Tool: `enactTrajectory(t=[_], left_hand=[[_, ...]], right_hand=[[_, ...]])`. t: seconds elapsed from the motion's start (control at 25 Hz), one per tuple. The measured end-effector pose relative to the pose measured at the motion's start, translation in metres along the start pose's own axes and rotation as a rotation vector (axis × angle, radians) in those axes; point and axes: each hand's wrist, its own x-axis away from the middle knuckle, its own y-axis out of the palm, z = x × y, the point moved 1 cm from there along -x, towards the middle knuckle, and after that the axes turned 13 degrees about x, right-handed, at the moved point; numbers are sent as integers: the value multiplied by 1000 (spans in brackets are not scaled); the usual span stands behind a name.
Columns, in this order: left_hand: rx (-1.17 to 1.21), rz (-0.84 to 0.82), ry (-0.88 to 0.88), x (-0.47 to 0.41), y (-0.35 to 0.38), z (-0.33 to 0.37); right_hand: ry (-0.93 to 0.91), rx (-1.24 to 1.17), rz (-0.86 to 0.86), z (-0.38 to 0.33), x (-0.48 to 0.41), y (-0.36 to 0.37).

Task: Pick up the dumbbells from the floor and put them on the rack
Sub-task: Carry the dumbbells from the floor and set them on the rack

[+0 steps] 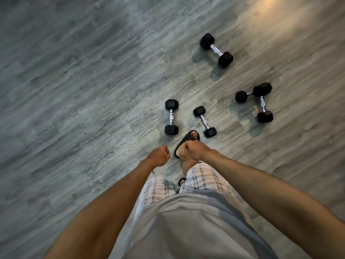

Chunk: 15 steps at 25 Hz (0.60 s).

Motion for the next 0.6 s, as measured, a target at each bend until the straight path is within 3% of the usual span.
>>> enactTrajectory(t=[0.32, 0.6], left_hand=[[6, -22, 7, -119, -71, 40], [217, -78, -100, -253, -69, 12]], right_hand=[[136, -130, -18, 23, -106, -58], [279, -350, 54, 34, -228, -26]])
